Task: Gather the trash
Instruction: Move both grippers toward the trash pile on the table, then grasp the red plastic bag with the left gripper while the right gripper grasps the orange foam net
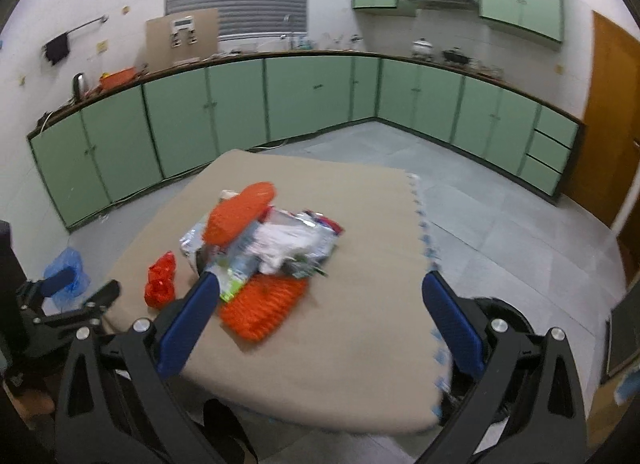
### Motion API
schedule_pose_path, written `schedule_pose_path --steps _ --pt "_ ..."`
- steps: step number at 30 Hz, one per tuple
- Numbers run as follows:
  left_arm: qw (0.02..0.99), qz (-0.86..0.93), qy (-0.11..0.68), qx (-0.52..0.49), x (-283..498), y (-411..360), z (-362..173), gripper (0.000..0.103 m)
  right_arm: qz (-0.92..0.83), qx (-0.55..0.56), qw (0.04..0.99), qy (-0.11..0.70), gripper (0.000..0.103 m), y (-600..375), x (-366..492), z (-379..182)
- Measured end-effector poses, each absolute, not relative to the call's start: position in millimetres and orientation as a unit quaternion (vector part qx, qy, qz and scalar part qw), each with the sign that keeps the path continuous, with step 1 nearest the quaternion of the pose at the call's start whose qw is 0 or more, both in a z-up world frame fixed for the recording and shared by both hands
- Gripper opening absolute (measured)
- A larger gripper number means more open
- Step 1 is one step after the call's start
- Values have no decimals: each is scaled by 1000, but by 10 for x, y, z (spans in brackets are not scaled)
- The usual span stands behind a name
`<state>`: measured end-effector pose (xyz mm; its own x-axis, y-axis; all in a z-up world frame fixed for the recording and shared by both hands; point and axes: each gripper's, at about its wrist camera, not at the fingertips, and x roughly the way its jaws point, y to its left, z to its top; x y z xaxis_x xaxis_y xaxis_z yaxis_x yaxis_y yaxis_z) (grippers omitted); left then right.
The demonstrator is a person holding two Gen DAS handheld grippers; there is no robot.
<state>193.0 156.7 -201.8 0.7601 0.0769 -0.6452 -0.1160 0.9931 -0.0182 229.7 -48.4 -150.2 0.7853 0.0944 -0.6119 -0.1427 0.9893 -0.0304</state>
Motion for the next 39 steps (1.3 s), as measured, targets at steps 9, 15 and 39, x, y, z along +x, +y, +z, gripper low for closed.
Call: schedule_pose_path --steps 9,15,39 --pt "925 40 378 -14 2445 1621 -2518 65 74 -39 941 329 96 -283 2792 -1827" --pt "912 27 409 -18 2680 1636 -2798 41 85 -36 937 338 96 -158 2931 -2003" --pt "949 28 313 -33 3061 2046 -2225 3 65 -34 929 363 87 443 3663 -2335"
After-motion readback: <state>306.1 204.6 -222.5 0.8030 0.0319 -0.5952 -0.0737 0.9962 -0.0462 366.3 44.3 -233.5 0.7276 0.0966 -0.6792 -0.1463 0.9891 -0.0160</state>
